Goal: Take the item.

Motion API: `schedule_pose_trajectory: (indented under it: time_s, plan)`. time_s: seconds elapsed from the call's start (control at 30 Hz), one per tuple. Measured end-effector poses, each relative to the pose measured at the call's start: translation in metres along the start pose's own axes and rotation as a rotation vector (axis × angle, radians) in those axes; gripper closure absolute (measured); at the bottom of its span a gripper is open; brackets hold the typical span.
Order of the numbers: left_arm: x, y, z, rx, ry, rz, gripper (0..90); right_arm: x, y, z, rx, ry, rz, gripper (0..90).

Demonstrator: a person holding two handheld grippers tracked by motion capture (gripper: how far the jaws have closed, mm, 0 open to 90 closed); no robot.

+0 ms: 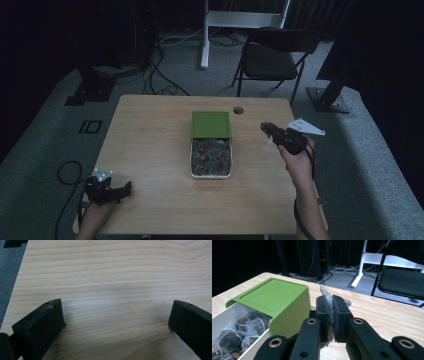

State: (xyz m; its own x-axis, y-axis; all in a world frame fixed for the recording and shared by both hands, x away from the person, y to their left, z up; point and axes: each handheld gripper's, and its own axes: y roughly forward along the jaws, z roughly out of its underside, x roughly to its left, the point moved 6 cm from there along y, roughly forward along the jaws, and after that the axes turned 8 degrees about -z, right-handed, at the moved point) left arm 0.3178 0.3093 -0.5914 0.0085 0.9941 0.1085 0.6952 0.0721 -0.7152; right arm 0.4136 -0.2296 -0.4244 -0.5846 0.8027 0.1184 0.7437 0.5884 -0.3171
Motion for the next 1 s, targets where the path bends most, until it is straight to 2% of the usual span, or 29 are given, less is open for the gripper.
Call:
schedule_pose_trajectory:
  time_s: [0.23,0.6,0.8,1.0]
  plan:
    - [0.0,0.0,0.0,0.0,0.0,0.0,0.5,-0.02,-0.002,-0.001,-0.008,0.011,0.044,85.2]
    - [0.0,0.0,0.0,0.0,0.0,0.0,0.5,-0.054,0.0,0.003,0.007,0.047,0.11,85.2]
    - [0.0,0.0,0.0,0.0,0.0,0.0,0.5,-0.066,0.005,0.008,0.023,0.068,0.126,85.2]
    - [0.0,0.0,0.0,0.0,0.0,0.0,0.5,-0.072,0.009,0.013,0.029,0.091,0.129,85.2]
